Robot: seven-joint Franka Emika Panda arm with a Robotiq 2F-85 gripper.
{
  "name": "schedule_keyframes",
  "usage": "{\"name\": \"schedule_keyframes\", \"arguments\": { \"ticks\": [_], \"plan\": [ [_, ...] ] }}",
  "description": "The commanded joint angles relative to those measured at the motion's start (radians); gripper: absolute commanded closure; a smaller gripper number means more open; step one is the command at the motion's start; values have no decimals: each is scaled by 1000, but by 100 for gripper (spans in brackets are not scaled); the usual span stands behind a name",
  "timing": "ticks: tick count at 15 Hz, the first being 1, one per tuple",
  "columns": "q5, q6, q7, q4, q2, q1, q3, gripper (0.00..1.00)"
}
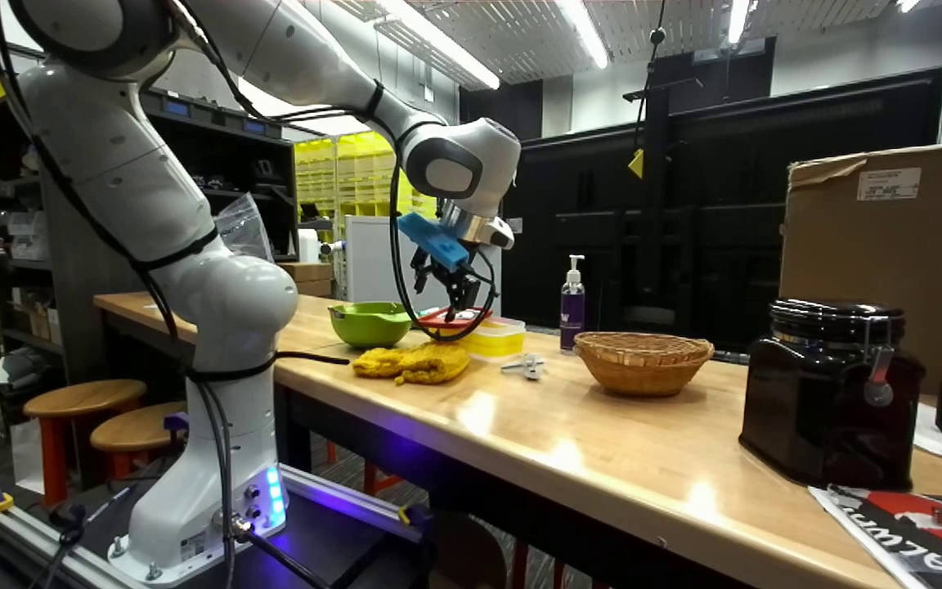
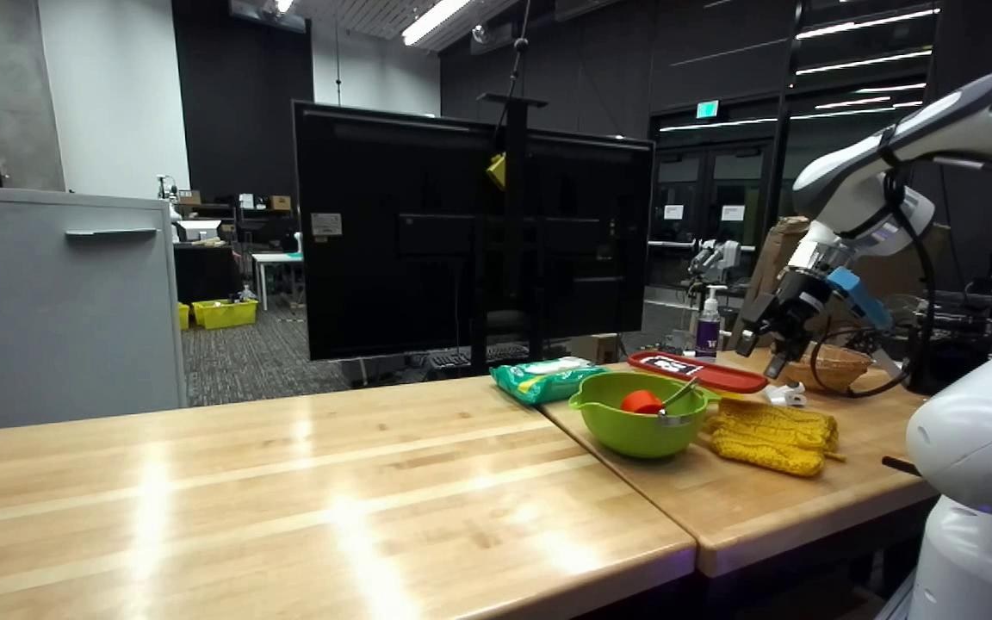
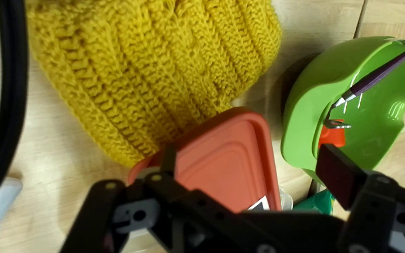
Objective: Put the red lid on the table
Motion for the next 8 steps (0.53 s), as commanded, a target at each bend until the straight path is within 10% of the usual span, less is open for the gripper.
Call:
{"name": "schedule_keyframes", "arguments": {
  "ticks": [1,8],
  "plan": [
    [34,-10,-48,19,47,-7,-14,0],
    [-40,-82,-27,38,48,-102,-20,0]
  ]
}}
